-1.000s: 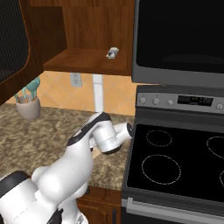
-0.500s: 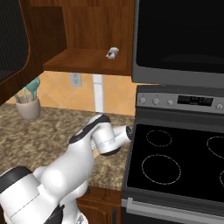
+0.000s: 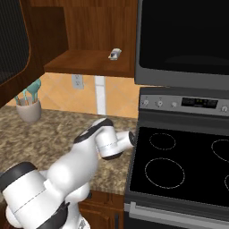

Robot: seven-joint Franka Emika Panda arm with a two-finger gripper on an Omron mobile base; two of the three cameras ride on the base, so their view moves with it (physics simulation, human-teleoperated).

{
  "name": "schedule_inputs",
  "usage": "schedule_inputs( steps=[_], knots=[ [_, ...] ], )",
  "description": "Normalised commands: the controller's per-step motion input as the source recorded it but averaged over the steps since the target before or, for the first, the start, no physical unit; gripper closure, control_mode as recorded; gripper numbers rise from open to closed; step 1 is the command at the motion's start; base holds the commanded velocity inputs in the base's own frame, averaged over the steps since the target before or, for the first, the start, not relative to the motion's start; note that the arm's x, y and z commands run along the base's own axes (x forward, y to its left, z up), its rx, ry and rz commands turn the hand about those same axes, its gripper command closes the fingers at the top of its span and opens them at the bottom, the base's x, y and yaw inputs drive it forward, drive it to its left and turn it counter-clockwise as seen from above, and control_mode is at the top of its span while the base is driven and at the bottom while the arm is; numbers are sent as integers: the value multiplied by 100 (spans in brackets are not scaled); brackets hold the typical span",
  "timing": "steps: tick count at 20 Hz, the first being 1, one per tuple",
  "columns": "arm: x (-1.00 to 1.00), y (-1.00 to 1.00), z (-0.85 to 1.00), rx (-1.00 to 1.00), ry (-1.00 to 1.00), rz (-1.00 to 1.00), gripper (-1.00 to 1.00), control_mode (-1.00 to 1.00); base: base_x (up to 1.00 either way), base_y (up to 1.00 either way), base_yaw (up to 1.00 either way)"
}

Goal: Pick the jam and place it on the digital scale for weighing, and close the cabinet.

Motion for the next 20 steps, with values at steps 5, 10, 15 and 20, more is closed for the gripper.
schedule_inputs(
  steps=[5,10,15,20],
  knots=[
    [9,2,-17,6,-9,2,100,-100,0,0,0],
    [7,3,-13,15,-10,1,100,-100,0,0,0],
    [15,9,-20,5,-3,0,-100,-100,0,0,0],
    [5,32,-6,0,0,0,-100,-100,0,0,0]
  ],
)
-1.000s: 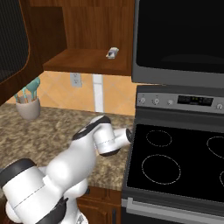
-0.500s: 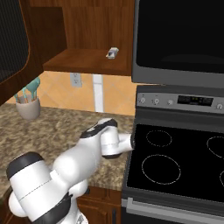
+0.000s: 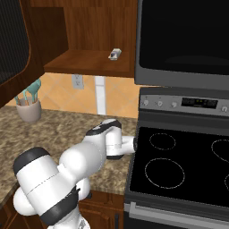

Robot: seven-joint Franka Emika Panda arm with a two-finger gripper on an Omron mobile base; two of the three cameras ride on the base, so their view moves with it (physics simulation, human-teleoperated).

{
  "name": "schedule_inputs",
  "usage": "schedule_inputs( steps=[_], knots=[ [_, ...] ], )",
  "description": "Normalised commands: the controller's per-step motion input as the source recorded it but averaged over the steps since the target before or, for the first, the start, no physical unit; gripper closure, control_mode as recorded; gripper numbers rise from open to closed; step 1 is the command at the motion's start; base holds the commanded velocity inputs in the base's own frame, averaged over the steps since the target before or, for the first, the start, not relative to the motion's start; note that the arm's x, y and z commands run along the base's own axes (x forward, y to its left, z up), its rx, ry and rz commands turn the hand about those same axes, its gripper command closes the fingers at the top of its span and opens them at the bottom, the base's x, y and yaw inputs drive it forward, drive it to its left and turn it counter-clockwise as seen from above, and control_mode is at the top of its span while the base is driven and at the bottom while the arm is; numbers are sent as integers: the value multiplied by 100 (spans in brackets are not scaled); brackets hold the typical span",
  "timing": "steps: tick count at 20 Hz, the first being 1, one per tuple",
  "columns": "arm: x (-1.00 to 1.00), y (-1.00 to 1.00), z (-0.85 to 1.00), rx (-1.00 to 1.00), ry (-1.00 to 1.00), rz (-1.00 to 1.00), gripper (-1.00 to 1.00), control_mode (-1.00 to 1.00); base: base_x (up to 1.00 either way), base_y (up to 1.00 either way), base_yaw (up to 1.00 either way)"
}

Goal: Pick the jam and place it on the digital scale for weighing, and close the cabinet.

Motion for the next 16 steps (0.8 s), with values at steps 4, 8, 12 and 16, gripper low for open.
schedule_inputs(
  steps=[4,8,12,16],
  knots=[
    [-2,-1,-4,0,-2,0,-100,-100,0,0,0],
    [-14,-11,-1,0,0,0,-100,-100,0,0,0],
    [-14,0,0,0,-6,0,-100,-100,0,0,0],
    [0,0,0,0,-9,0,-100,-100,0,0,0]
  ],
)
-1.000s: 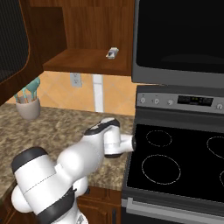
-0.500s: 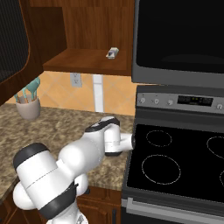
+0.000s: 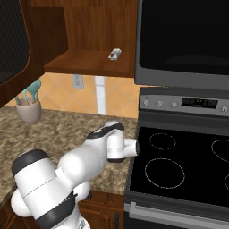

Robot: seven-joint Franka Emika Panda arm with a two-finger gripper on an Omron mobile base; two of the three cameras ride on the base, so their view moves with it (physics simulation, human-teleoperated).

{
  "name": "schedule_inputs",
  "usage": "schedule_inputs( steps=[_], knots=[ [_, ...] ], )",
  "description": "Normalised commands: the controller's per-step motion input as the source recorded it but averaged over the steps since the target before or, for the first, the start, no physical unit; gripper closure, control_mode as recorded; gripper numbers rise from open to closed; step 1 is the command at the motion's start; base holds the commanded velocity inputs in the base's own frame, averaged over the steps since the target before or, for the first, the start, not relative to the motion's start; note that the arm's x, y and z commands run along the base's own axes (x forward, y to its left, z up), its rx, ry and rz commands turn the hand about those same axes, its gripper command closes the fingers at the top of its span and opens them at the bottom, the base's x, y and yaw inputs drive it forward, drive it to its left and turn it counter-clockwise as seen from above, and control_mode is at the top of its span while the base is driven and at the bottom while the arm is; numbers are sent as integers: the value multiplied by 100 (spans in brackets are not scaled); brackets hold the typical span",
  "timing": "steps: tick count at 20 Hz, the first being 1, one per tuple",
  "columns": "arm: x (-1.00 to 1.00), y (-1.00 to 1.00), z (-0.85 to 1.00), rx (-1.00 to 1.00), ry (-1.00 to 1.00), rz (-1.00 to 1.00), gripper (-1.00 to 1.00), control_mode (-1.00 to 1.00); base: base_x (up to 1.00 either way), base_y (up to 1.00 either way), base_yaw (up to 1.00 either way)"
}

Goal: Pick the jam and place it on the digital scale for weighing, and close the cabinet.

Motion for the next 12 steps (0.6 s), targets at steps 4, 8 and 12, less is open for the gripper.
schedule_inputs(
  steps=[4,8,12],
  knots=[
    [0,0,0,0,-5,0,-100,-100,0,0,0],
    [-5,0,13,0,-4,0,-100,-100,0,0,0],
    [-6,17,26,-5,-7,0,-100,-100,0,0,0]
  ],
)
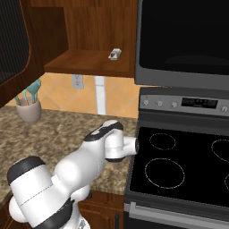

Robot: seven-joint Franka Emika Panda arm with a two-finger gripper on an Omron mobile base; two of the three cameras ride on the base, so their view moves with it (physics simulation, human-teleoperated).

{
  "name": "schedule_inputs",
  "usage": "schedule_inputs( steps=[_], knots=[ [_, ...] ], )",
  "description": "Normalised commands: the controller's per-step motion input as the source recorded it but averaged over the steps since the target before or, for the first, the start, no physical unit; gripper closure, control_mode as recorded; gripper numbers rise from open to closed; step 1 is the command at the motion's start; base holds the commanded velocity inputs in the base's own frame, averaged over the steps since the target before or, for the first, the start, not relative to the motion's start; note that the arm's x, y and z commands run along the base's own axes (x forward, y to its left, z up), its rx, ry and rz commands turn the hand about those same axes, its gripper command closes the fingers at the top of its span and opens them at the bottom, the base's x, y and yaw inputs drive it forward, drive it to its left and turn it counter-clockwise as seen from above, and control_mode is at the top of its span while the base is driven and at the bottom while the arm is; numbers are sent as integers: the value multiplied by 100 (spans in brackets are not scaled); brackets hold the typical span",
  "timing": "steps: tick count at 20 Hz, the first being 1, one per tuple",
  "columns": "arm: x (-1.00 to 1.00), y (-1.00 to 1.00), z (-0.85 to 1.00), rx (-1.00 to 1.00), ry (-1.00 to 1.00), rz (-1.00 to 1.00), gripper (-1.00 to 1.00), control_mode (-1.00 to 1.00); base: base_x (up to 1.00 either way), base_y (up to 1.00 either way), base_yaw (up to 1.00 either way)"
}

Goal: Pick the jam and place it on the digital scale for weighing, and close the cabinet.

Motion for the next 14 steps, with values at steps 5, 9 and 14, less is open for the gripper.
schedule_inputs(
  steps=[5,9,14],
  knots=[
    [-6,0,34,0,-5,0,-100,-100,0,0,0],
    [-32,0,52,0,-18,0,-100,-100,0,0,0],
    [-54,1,66,-2,-26,0,-100,-100,0,0,0]
  ],
)
